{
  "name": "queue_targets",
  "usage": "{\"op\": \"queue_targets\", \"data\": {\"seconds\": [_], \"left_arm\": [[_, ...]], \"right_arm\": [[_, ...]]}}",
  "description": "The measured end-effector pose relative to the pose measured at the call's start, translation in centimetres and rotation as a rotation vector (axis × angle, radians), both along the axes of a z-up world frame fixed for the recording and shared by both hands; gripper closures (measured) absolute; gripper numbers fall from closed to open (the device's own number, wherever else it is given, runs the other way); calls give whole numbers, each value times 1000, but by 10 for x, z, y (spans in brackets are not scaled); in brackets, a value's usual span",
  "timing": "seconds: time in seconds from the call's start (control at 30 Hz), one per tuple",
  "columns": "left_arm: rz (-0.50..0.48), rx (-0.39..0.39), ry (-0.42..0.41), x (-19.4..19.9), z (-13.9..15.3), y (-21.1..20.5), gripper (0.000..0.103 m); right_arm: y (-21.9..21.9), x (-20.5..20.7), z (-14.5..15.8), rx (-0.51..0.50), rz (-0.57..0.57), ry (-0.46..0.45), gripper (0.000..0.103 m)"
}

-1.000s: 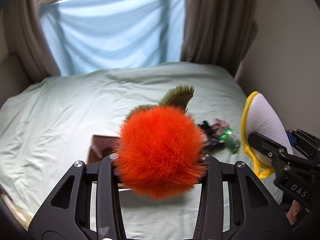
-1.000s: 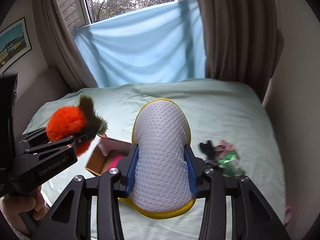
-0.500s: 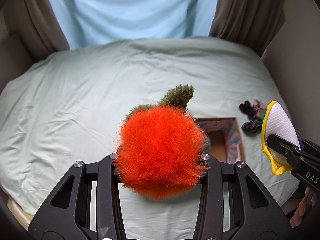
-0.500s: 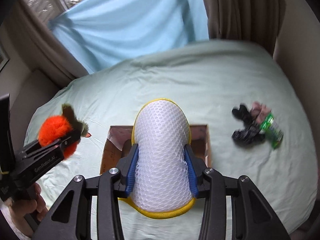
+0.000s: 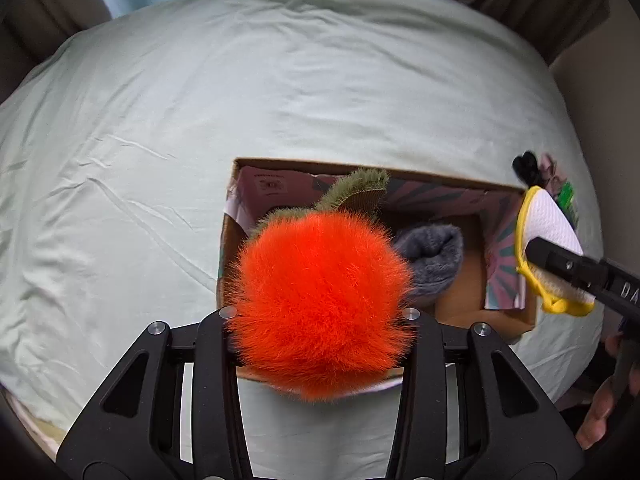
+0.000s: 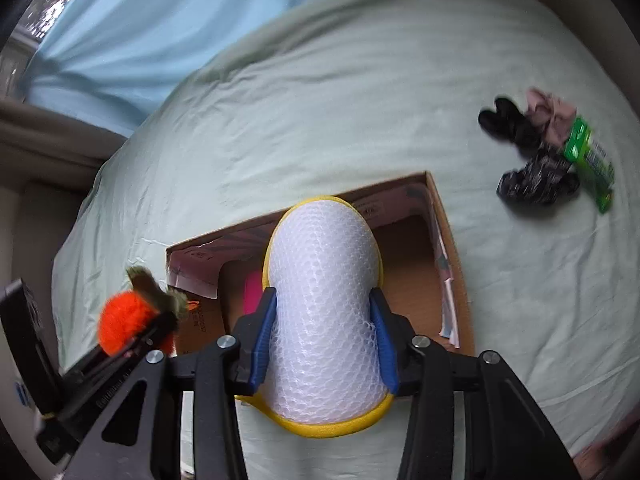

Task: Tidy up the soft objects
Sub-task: 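Open both tools to drop the pom-pom and mesh pad into the box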

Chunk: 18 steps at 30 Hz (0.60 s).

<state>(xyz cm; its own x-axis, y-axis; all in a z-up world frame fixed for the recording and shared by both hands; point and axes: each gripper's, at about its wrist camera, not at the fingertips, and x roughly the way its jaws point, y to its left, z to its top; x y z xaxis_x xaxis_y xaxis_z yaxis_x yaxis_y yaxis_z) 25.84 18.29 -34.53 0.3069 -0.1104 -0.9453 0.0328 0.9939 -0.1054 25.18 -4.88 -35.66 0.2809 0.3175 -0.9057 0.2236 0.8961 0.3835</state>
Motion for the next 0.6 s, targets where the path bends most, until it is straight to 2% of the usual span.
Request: {"op": "queue_targets", "data": {"seconds": [0.23, 0.3, 0.33, 0.37, 0.4, 0.47, 0.6], "left_arm": [[-82, 33, 92, 18, -43, -13, 67], [-96, 32, 109, 22, -50, -15, 50], [-103, 26, 111, 24, -53, -16, 20], [-108, 9, 103, 25, -54, -16, 6], [-115, -9, 102, 26, -54, -17, 0], [-115, -8, 102, 27, -56, -18, 0], [-139, 26, 91, 25, -53, -21, 0]], "right_arm": [[-4, 16, -32, 22, -49, 91, 59], [-7, 20, -41, 23, -77, 109, 53], [-9, 21, -44, 17, -90, 116, 43], [-10, 22, -47, 8, -104, 121, 31], [-12, 23, -50, 1, -115, 123, 25], [-15, 24, -54, 2, -137, 121, 10], [-19, 21, -53, 32, -152, 98, 8]]}}
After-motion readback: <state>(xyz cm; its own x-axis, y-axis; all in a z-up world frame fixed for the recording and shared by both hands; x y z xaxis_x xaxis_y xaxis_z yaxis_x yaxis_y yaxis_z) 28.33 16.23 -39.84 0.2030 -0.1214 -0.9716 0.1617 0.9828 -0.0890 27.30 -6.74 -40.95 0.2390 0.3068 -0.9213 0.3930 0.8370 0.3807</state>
